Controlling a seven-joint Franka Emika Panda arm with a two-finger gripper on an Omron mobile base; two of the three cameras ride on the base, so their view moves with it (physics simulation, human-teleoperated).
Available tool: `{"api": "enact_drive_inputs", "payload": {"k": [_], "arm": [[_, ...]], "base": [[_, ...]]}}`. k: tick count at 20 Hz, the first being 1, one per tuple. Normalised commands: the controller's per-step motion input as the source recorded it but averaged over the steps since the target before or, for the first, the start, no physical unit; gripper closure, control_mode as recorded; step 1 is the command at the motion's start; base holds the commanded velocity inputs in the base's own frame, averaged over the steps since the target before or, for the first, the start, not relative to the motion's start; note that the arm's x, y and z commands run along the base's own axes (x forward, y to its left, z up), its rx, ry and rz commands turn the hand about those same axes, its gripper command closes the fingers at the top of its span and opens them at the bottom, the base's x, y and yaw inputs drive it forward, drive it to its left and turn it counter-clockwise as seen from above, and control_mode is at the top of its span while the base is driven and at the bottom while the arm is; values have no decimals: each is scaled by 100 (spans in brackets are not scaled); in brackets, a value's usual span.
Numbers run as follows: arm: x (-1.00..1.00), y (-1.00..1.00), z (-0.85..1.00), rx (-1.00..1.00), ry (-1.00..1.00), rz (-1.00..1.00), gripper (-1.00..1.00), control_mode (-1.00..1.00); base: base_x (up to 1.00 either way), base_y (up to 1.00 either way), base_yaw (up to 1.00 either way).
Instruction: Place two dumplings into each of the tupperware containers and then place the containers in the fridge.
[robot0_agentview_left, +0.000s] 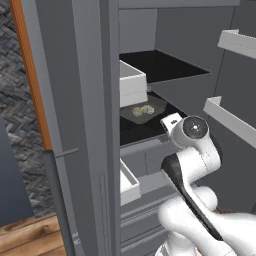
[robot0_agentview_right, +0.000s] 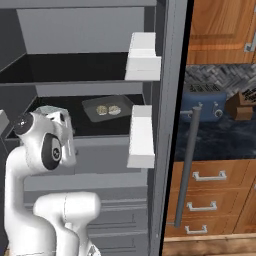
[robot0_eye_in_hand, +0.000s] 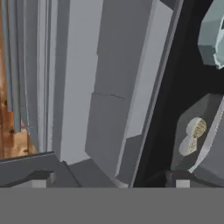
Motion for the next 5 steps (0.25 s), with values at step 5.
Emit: {"api": "enact_drive_inputs", "payload": {"k": [5], "arm": [[-100,-100,-45,7,-8,0,-100,-100]], "base": [[0,0,0]]}}
